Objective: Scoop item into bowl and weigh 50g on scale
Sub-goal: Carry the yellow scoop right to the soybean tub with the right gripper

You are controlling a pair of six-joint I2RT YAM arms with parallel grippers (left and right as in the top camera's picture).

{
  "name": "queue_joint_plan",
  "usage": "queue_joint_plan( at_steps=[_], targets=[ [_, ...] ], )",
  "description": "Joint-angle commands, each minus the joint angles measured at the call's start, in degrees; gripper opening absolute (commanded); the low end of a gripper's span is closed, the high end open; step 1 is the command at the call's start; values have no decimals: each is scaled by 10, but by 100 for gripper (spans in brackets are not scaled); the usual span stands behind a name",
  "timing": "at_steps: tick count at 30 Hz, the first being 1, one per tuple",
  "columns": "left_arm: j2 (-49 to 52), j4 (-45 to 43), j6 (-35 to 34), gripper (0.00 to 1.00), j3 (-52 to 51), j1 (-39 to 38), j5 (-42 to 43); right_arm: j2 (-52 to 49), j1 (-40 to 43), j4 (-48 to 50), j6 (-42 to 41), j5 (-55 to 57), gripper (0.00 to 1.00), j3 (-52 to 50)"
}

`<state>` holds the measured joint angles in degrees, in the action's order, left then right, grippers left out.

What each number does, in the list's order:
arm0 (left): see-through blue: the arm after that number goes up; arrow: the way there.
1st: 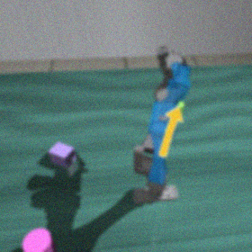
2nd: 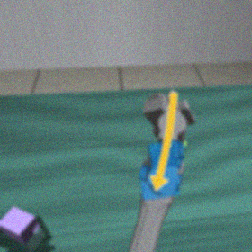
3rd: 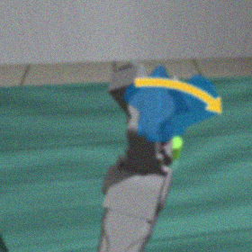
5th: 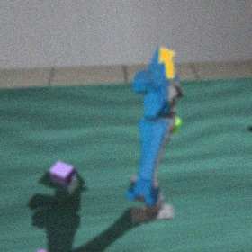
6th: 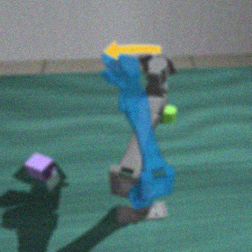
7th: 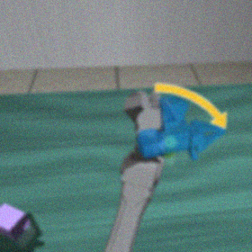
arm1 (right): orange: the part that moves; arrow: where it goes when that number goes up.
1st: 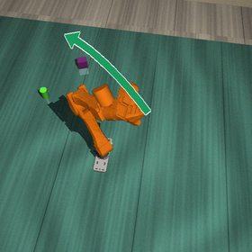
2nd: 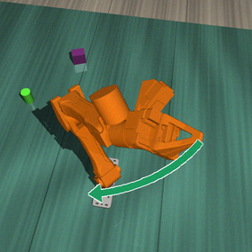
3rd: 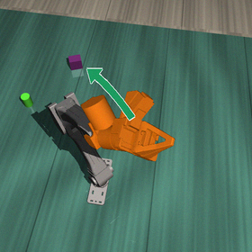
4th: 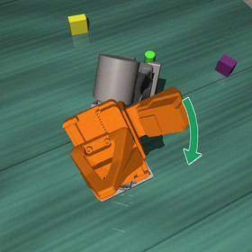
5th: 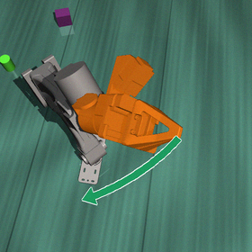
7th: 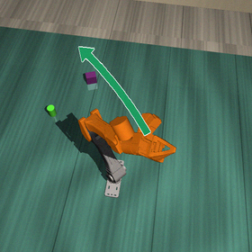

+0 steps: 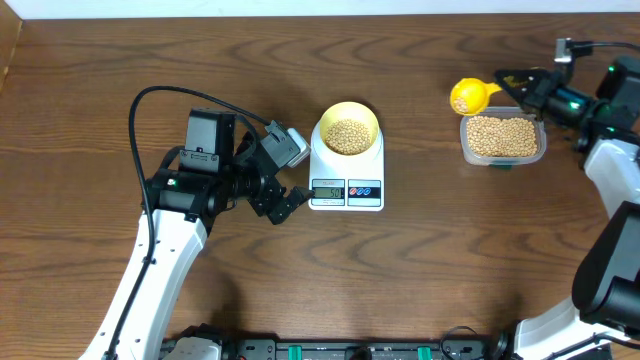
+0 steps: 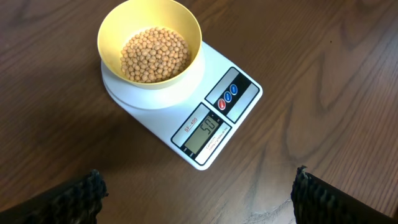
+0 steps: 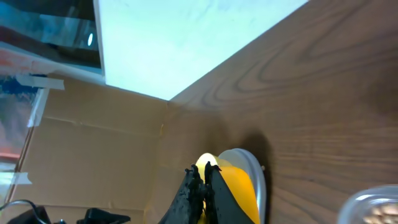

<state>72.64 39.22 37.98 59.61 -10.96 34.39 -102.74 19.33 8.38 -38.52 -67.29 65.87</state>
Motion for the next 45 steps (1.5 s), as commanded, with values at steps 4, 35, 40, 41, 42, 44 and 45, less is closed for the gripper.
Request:
queue_joint_plan(
  at_steps=[4, 35, 40, 41, 42, 44, 45],
  targets=[
    [3, 2, 8, 97, -4, 2, 7, -2, 39, -1, 71, -27, 1, 0],
    [3, 2, 8, 98, -4, 2, 7, 138, 61, -340, 464, 293, 1, 15],
    [3, 2, 8, 98, -4, 2, 7, 138, 55, -338, 561, 299, 1, 15],
    [3, 2, 8, 98, -4, 2, 7, 138, 54, -338, 580, 299, 1, 15],
    [3, 2, 8, 98, -4, 2, 7, 138, 53, -338, 602, 299, 1, 15],
    [3, 2, 8, 98, -4, 2, 7, 138, 51, -339, 635, 299, 1, 15],
    [3, 2, 8, 98, -4, 2, 7, 138, 50, -339, 649, 299, 1, 15]
  ],
)
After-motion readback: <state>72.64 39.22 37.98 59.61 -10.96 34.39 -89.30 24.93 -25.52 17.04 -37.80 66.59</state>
